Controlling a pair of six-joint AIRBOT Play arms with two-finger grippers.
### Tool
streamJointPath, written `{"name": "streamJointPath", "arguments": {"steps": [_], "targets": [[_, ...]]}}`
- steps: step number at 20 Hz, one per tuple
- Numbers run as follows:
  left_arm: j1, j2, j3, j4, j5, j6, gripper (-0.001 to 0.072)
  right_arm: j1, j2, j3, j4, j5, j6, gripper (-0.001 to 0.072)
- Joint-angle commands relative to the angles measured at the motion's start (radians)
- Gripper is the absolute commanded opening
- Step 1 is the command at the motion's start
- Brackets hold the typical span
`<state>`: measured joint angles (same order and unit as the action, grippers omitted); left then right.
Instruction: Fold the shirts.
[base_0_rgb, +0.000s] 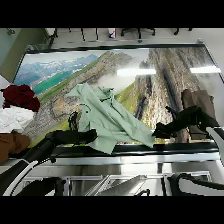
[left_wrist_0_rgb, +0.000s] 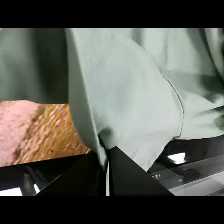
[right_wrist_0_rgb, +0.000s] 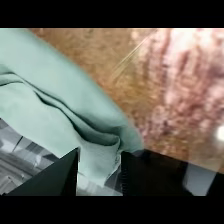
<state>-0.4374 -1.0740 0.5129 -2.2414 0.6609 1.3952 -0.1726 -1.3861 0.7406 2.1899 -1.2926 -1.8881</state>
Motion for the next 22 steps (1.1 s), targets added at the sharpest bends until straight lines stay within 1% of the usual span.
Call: {"name": "streamJointPath", "arguments": {"steps": [1,7,8,9,10,11,14,15,17,18,19,21,22], "targets": [[0.018,0.041,-0.031,-0.002,-0.024,-0.001,0.0013,0.066,-0.014,-0.003,0.03,-0.037,-0.019,0.0301],[0.016,-0.004,-0.031,-0.002,-0.023,0.0,0.0013,0.155,-0.013,-0.004,0.041,-0.055,-0.018,0.0295],[0.016,-0.008,-0.031,-0.002,-0.021,0.003,0.0013,0.156,-0.013,-0.004,0.04,-0.067,-0.02,0.0227],[0.016,-0.008,-0.031,-0.002,-0.021,0.004,0.0013,0.156,-0.01,-0.004,0.04,-0.071,-0.02,0.0122],[0.016,-0.008,-0.03,-0.003,-0.022,0.007,0.0013,0.155,-0.008,-0.004,0.04,-0.07,-0.02,0.0083],[0.016,-0.008,-0.031,-0.002,-0.022,0.01,0.0013,0.155,-0.005,-0.004,0.04,-0.068,-0.02,0.0014],[0.018,0.006,-0.018,-0.002,-0.024,0.021,0.0013,0.151,0.003,0.02,0.059,-0.031,-0.024,0.0018],[0.033,0.042,0.018,-0.002,-0.005,0.04,0.0013,0.132,0.016,0.064,0.119,-0.053,-0.029,0.0018],[0.132,0.171,0.18,-0.002,0.075,0.077,0.0013,0.05,0.09,0.256,0.355,-0.135,-0.055,0.0018],[0.196,0.247,0.293,-0.002,0.116,0.09,0.0012,-0.002,0.155,0.394,0.473,-0.138,-0.054,0.0018],[0.265,0.327,0.43,-0.001,0.152,0.091,0.0013,-0.055,0.23,0.543,0.548,-0.107,-0.045,0.0017],[0.392,0.446,0.708,-0.001,0.176,0.108,0.0012,-0.15,0.362,0.836,0.555,-0.002,-0.01,0.0018],[0.45,0.48,0.845,-0.001,0.185,0.108,0.0012,-0.19,0.409,0.96,0.549,0.048,-0.008,0.0018]]}}
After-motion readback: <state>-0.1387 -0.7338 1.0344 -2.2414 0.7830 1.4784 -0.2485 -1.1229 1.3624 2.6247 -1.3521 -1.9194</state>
